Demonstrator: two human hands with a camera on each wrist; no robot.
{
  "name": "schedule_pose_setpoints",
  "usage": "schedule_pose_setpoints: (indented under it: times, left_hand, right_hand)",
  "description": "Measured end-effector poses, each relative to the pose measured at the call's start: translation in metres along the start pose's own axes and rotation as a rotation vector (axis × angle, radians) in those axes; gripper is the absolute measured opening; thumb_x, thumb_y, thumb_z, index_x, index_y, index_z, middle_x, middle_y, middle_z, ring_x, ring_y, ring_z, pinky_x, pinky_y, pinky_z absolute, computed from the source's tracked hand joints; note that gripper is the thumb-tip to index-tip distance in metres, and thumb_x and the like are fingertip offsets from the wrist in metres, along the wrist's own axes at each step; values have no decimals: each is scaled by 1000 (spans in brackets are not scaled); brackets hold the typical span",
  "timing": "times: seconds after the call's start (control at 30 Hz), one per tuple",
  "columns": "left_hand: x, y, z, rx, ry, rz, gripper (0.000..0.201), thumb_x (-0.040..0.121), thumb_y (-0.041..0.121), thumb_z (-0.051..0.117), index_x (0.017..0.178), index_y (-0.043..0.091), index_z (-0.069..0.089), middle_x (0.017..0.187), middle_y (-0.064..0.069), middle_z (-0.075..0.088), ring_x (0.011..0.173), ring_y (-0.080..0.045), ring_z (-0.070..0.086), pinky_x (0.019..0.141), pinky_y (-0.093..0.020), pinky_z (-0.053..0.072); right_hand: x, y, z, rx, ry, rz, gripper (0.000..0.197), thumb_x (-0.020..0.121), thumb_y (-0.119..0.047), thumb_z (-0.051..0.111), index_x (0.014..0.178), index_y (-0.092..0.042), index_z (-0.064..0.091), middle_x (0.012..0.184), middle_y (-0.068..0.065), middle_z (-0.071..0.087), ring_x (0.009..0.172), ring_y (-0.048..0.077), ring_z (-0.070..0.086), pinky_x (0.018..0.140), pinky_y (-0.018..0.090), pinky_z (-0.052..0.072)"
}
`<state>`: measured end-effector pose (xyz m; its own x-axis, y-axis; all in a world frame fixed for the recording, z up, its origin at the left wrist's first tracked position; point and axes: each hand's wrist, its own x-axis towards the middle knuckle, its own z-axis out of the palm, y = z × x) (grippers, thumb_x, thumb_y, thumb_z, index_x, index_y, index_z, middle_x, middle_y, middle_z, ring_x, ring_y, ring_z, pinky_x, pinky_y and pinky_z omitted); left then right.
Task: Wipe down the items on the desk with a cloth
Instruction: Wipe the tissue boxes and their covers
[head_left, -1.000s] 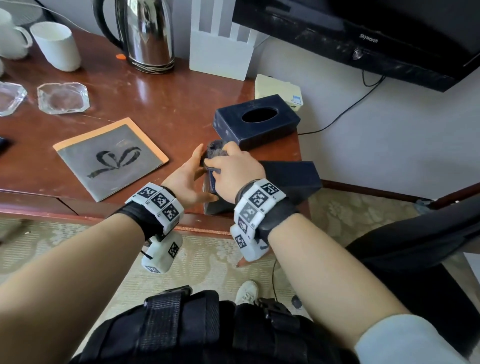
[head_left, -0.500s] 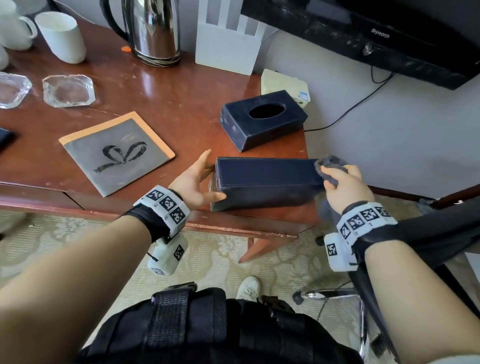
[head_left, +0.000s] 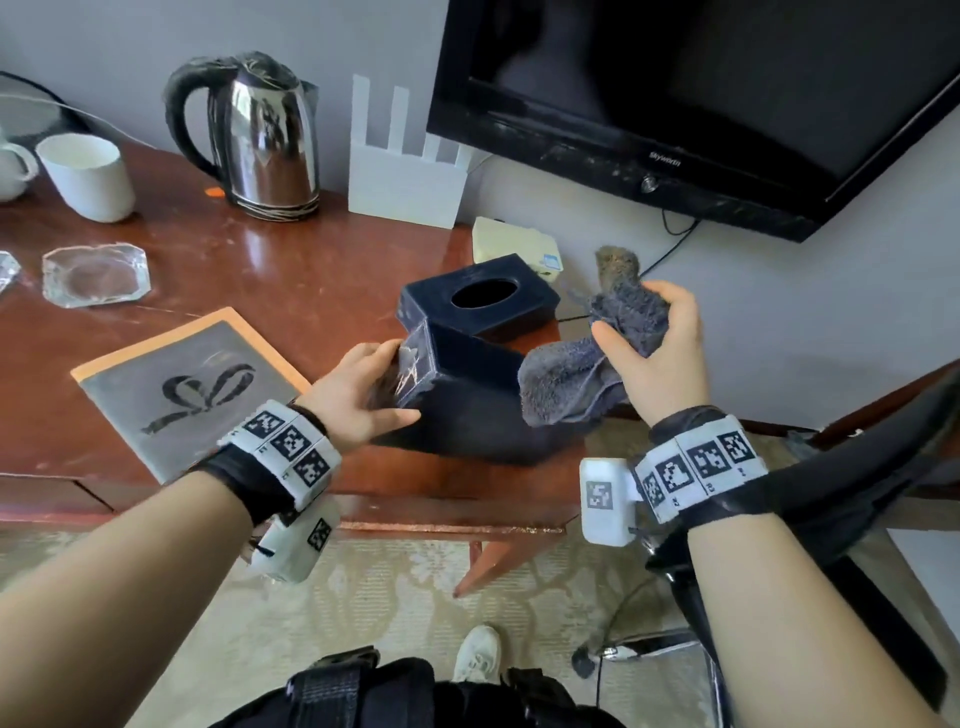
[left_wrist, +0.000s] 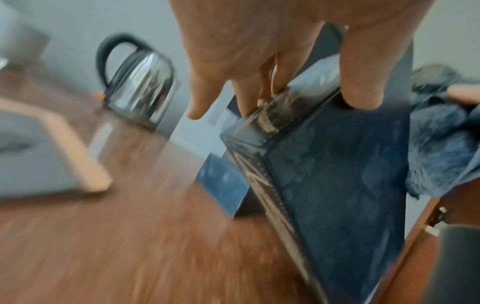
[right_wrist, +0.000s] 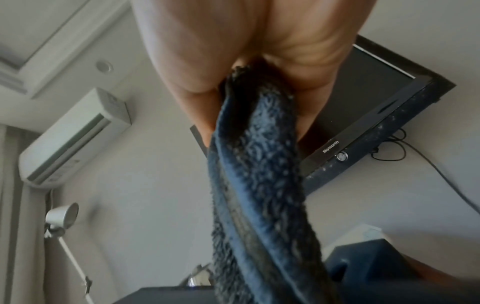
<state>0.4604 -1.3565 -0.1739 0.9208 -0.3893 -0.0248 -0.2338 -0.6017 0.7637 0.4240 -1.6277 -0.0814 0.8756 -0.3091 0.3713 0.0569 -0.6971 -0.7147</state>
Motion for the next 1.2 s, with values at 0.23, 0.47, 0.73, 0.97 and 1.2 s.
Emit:
schedule_pose_setpoints:
  times: [0.23,0.47,0.73,0.97,1.2]
  left_hand:
    - [8,75,-62,301,33,103,97,78,46,68,149,23,6,144,-2,34,129,-21,39,106,-28,31]
    - [18,102,-47,369,44,126,98,72,53,70,147,21,15,144,-1,39,127,-18,43,103,-28,35]
    - [28,110,-22,276,65,178,86,74,53,69,142,19,28,141,0,41,125,-14,44,99,-23,35]
    - [29,108,-21,202,96,156,84,70,50,74,134,15,31,132,1,50,115,-15,51,91,-23,39]
    - [29,106,-21,198,92,158,84,70,52,73,134,17,31,132,2,49,115,-14,52,91,-22,39]
  right_hand:
    - [25,-41,-8,272,194,-46,45,83,-21,69,117,-19,39,112,1,51,100,10,53,76,1,39]
    - [28,-66,30,161,-67,-154,43,79,-26,73,108,-24,41,116,7,51,107,17,51,89,25,42]
    - [22,-46,12,-223,-277,-50,35,93,-35,51,121,-13,48,127,7,47,121,21,41,87,23,28]
    - [34,-52,11,-153,-257,26,17,87,-17,55,77,-6,49,76,6,50,73,21,43,59,31,26]
    - [33,-52,10,-266,-456,-59,58,94,-8,41,143,-35,26,152,0,26,136,16,30,102,21,25]
